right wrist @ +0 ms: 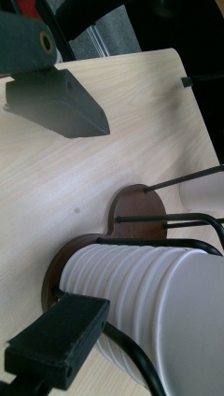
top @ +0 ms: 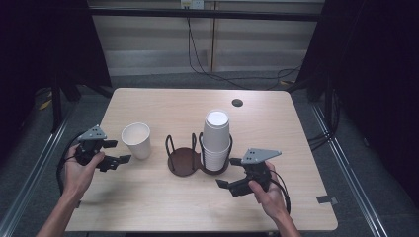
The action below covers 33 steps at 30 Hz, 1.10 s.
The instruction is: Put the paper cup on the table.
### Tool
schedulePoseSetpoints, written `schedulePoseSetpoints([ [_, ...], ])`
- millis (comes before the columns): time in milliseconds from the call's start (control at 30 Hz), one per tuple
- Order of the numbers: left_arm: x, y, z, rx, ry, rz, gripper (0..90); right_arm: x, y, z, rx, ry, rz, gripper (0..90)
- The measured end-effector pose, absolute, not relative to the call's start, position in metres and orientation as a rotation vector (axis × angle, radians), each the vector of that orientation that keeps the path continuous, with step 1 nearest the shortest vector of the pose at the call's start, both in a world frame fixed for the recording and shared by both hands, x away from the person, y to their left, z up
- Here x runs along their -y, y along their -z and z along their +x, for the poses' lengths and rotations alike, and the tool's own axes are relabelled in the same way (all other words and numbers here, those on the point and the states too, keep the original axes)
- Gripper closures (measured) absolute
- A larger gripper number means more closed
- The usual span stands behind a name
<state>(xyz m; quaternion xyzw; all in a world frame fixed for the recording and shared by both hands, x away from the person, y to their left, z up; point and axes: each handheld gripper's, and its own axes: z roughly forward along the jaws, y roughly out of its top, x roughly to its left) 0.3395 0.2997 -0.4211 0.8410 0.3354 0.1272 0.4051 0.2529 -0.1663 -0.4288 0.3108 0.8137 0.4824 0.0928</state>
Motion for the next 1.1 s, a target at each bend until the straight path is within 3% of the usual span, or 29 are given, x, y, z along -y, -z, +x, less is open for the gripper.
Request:
schedulePoseSetpoints([
  [1100, -0.249, 0.422, 0.252, -0.672, -0.337, 1.894, 15.8, 0.17, 0.43, 0.252, -2.392, -1.417, 0.948, 13.8],
])
